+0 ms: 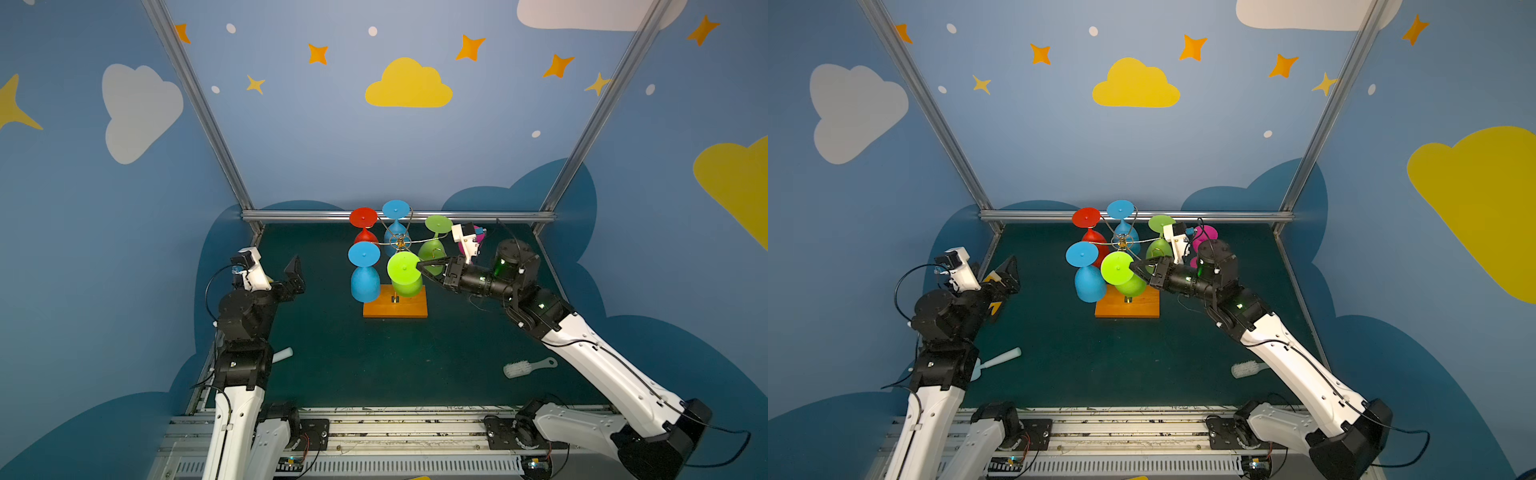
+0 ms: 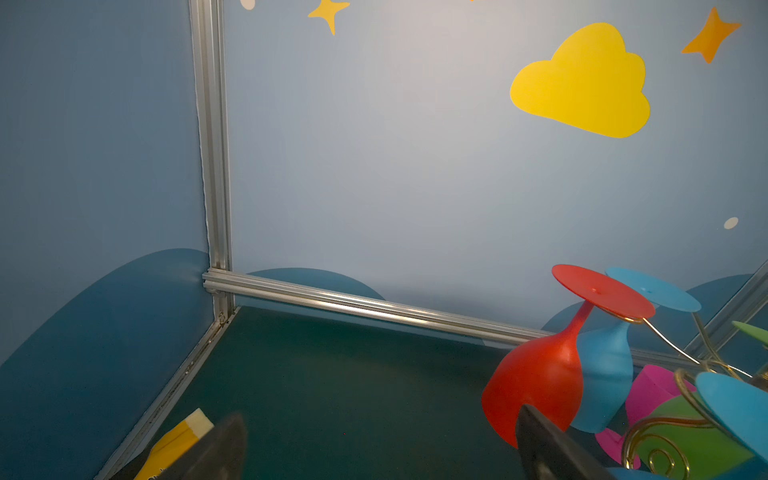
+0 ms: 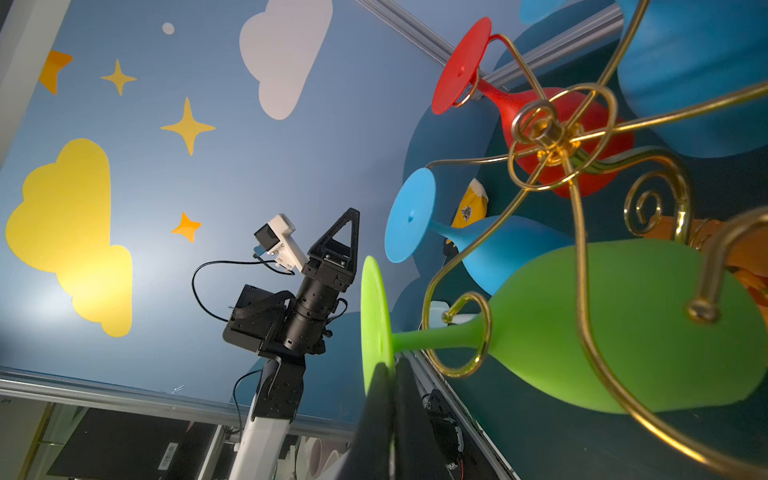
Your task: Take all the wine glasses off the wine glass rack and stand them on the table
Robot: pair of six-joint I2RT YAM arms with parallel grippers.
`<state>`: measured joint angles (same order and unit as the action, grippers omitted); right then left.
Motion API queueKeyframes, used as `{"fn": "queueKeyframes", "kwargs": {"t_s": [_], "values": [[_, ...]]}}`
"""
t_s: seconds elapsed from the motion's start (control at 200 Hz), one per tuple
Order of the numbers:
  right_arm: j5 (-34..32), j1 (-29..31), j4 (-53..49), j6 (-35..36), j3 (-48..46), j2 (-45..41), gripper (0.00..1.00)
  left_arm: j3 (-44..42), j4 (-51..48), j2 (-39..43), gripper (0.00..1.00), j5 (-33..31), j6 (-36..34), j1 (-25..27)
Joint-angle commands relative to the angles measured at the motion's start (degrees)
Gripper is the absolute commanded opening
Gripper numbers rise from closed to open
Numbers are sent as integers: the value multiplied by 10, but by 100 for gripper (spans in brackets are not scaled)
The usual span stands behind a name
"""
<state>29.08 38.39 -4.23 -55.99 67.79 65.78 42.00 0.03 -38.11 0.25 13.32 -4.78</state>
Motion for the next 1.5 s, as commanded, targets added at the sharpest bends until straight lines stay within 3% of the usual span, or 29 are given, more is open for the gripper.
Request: {"fn": "queueKeyframes", "kwargs": {"t_s": [0.0, 1.497], "values": [[10, -5, 19, -12, 17, 8, 0, 11, 7, 7, 100, 1, 3, -2], [34, 10, 27, -19, 30, 50, 0, 10, 8, 6, 100, 2, 4, -3]]}}
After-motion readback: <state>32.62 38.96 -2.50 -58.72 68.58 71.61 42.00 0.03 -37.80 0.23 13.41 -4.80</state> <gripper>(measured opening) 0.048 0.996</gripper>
